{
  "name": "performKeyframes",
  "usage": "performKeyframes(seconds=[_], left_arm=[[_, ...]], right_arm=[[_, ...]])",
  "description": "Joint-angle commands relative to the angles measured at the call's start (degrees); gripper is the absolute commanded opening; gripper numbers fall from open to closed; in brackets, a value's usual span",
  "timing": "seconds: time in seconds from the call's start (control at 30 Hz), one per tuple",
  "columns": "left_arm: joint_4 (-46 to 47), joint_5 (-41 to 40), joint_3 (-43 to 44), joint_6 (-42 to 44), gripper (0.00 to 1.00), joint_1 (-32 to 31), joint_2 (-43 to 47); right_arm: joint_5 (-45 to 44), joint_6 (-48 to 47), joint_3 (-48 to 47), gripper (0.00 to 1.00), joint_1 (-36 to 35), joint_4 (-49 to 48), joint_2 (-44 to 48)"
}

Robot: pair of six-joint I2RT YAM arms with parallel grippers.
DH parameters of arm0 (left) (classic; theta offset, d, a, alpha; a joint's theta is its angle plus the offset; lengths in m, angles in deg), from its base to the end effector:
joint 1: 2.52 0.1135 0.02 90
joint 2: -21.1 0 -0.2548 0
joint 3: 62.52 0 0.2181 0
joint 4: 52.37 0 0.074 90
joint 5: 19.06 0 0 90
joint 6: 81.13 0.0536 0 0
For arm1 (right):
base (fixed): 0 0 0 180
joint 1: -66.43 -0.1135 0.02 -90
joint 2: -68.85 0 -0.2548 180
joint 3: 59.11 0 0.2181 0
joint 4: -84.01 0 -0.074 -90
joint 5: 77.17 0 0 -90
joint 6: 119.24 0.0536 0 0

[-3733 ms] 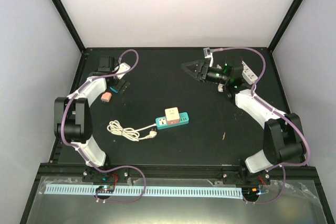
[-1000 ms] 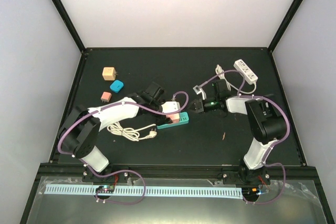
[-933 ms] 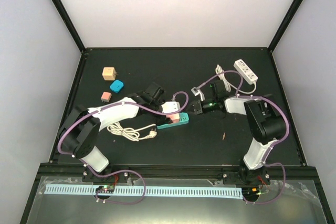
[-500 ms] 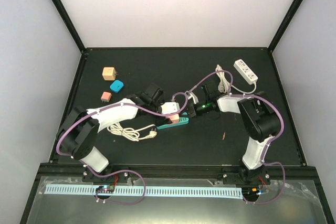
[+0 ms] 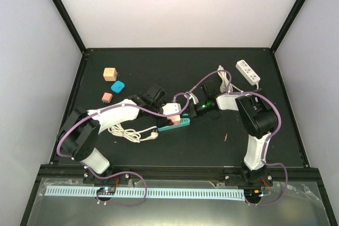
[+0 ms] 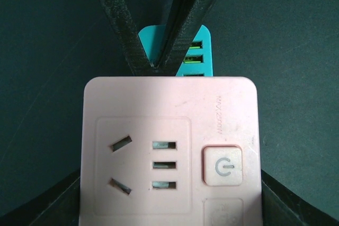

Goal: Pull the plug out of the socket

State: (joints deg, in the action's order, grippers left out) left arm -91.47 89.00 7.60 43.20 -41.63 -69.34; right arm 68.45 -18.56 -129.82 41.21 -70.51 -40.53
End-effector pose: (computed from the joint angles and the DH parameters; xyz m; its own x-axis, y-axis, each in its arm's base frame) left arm 0.2146 -0.1959 0.1850 -0.1444 0.8084 -0.5706 0.9731 0.2208 0.0665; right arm 0.2709 0.1765 0.1238 -0.9050 -0.3106 -0.2908 -0.4055 0.4224 0.8107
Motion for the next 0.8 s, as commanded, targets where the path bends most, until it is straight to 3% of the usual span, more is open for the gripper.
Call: performKeyframes(seconds=[0.0, 0.3, 0.77], left_arm=[[-2.5, 5.4, 3.2, -1.1, 0.28, -0.4, 0.8], [-5.1, 7.2, 6.1, -1.0, 0.27, 0.6, 0.9], [3.8, -2.4, -2.0, 5.0, 0.25, -1.6, 8.1]], right_arm=[[-5.0, -1.7, 0.1, 0.08, -0.4, 2.6, -2.5], [-8.3, -2.9, -0.1, 0.06, -0.5, 4.3, -3.2], [-9.7, -3.3, 0.0, 0.05, -0.6, 4.5, -3.5]])
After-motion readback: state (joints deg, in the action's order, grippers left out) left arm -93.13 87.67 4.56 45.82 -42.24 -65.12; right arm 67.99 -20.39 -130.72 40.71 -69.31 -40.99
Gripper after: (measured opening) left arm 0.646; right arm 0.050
